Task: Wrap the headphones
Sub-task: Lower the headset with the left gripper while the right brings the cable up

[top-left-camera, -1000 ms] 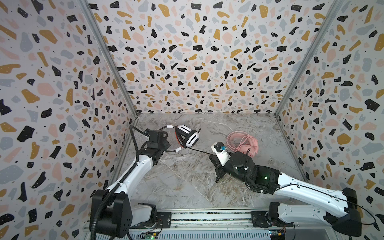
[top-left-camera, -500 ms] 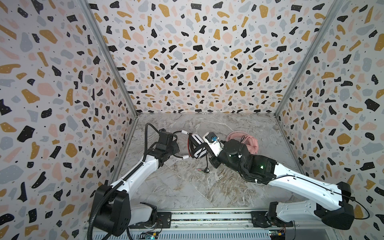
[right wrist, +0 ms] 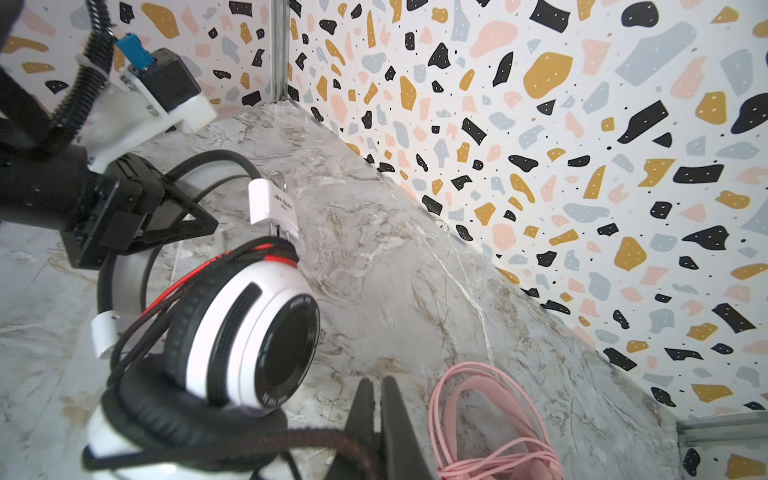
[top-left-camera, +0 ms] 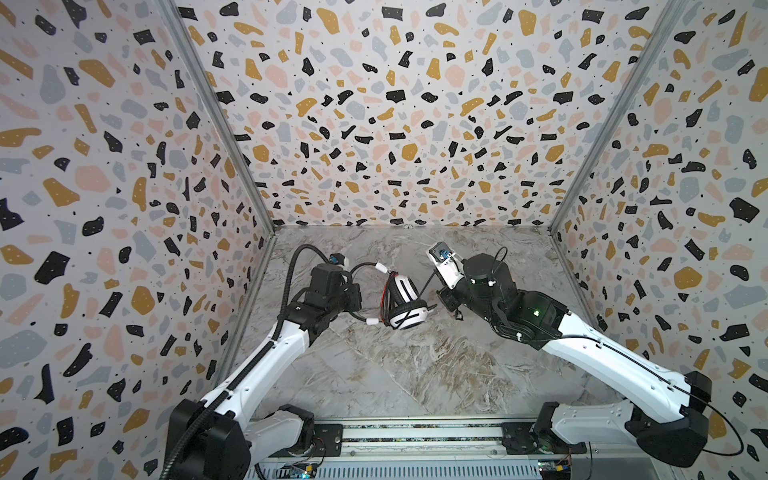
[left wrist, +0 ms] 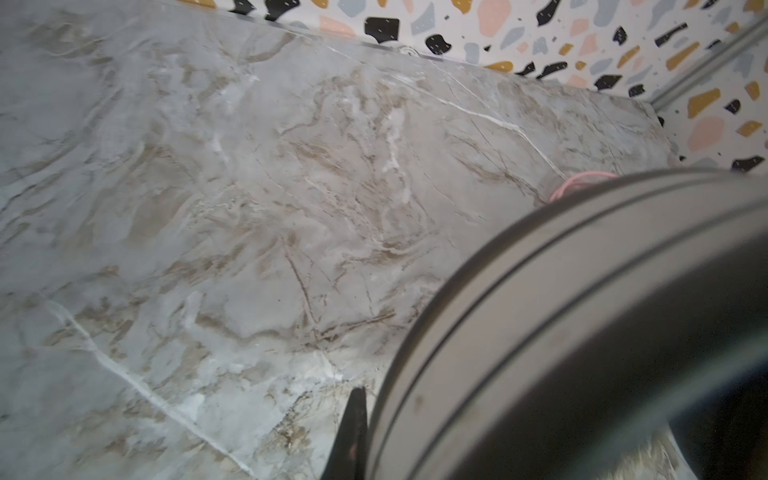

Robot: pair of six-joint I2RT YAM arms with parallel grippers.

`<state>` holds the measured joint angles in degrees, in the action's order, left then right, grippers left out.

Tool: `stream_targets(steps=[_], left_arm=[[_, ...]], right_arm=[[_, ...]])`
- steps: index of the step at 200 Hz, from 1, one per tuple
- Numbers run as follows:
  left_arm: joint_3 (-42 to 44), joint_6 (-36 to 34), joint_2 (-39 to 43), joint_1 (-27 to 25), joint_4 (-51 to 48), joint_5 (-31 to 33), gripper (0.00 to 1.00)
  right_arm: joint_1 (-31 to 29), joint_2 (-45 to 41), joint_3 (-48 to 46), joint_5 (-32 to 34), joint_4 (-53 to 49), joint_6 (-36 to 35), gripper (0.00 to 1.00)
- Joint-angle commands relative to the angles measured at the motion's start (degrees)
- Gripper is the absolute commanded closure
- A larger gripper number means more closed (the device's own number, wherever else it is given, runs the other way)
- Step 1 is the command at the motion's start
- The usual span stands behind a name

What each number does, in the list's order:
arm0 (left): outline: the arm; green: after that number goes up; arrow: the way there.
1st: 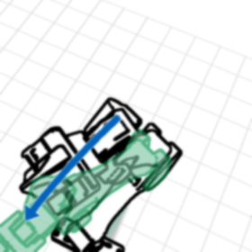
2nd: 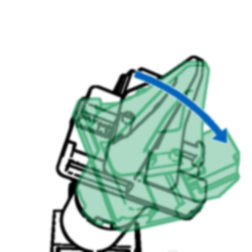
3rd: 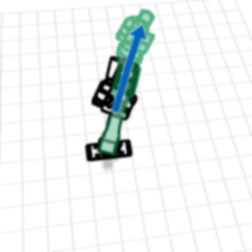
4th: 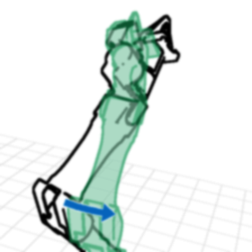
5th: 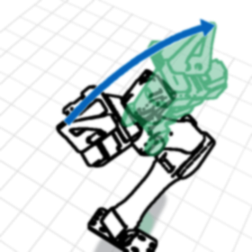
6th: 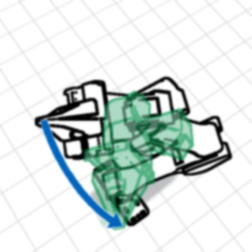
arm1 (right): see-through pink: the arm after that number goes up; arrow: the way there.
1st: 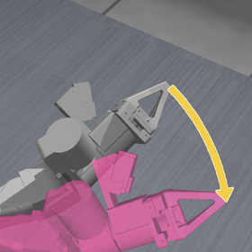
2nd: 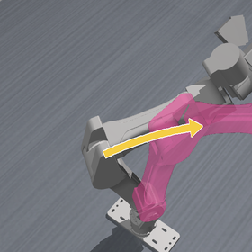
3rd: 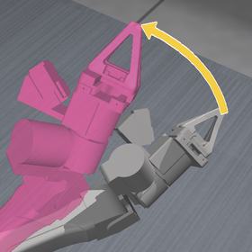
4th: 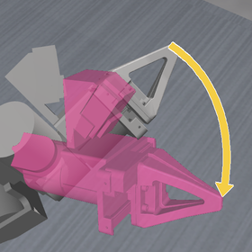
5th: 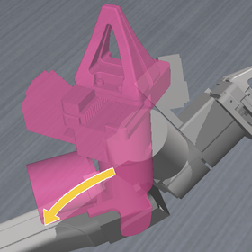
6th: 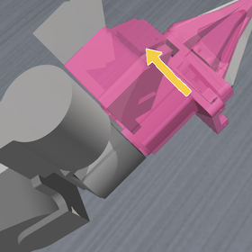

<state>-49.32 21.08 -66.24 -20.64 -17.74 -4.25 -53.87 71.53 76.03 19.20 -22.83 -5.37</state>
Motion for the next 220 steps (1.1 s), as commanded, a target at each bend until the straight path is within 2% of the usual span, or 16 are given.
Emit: stream_targets(steps=[1, 42, 68, 122, 146, 195, 220], left_arm=[[-0.4, -7.8, 0.4, -2.7, -2.6, -7.0, 1.00], [-2.1, -9.4, -2.2, -7.5, -4.4, -12.8, 1.00], [-3.7, -10.5, -4.0, -11.1, -5.5, -13.5, 1.00], [-2.4, -7.4, 0.8, -11.3, -2.5, -16.6, 1.00], [-2.2, -4.7, 3.0, -11.3, 1.0, -20.3, 1.00], [-7.0, -2.1, 2.9, -11.3, 1.1, -24.3, 1.00], [-9.8, -3.3, 1.6, -11.1, -2.1, -23.9, 1.00]], right_arm=[[1.8, -0.5, 4.0, 1.4, 3.6, -1.2, 0.93], [2.8, 2.2, 5.2, -1.7, 4.6, -1.9, 0.93], [3.9, 3.6, 4.6, -4.0, 6.1, -1.6, 0.93], [11.1, 3.6, -3.4, -11.0, 8.9, 2.4, 0.93], [12.4, 2.8, -6.5, -14.5, 10.2, 4.3, 0.93], [16.0, 0.5, -13.3, -27.6, 16.2, 8.6, 0.88], [19.5, -0.3, -18.1, -33.9, 20.9, 10.9, 0.80]])
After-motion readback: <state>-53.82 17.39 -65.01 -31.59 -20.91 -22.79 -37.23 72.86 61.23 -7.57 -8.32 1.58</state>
